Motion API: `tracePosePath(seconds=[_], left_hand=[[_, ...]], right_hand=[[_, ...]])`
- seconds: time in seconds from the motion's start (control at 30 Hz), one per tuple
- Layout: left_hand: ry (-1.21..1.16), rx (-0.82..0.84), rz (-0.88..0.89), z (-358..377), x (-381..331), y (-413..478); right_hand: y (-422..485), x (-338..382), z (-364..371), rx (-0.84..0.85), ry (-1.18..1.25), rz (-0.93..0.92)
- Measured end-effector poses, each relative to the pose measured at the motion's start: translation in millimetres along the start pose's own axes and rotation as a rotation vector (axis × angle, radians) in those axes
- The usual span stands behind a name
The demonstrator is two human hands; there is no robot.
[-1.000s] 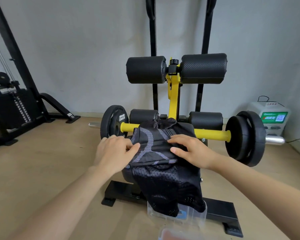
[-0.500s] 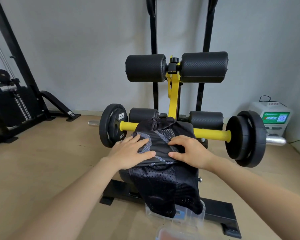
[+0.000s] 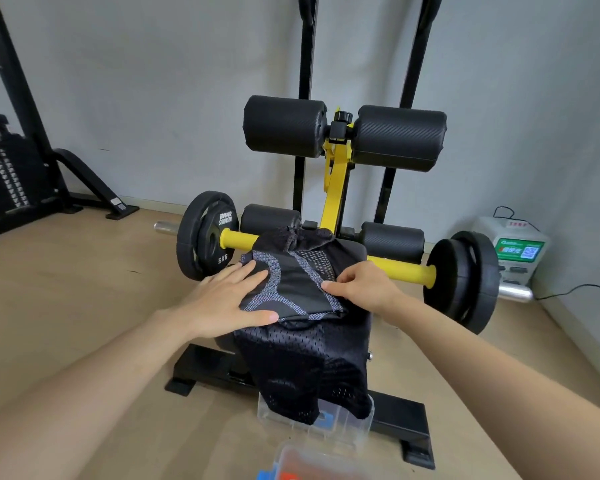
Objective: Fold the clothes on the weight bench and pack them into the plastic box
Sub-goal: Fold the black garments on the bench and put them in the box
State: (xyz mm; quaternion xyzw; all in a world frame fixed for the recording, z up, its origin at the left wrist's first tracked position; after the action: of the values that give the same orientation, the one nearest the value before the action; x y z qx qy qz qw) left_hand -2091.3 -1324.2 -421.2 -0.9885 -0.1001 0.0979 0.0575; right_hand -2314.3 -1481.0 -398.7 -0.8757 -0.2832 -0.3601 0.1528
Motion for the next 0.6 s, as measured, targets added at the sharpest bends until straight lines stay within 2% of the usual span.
tracePosePath(seconds=[0.13,0.27,0.33,0.47,0.53,0.6], left_hand=[[0.007,-0.013,-0.001,1,0,1],[0.011,-0.023,0.001,-1,-3,-1],[0.023,-0.029,-0.002,-3,-6,-3],[0.026,-0.131,0.008,-8,-11,-4],[0.025,-0.229,0.079,-12,-18,-4],[0.018,-0.227,0.185,-15,-32,-5]], right_hand=[[-4,9,3,-0.038,0.182,-0.108],[-11,18,11,0.11,0.449,-0.119],[-12,19,17,0.121,0.515,-0.135],[-9,22,10,-0.056,0.59,-0.195],[-8,22,-2,-0.134,0.612,-0.212],[-9,17,-17,-0.194,0.585,-0.202]])
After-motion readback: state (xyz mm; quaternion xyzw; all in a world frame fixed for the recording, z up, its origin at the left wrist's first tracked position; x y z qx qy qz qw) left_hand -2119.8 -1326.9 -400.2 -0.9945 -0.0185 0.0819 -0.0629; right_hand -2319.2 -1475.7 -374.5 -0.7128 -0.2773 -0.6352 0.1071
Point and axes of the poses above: each hand's wrist, its own y-axis towards the middle knuckle, its own z-axis out of the palm, x = y × z, the point moved 1 cm from there along y, towards the middle knuckle, and after that the axes turned 4 degrees about x, right-handed, at the moved point
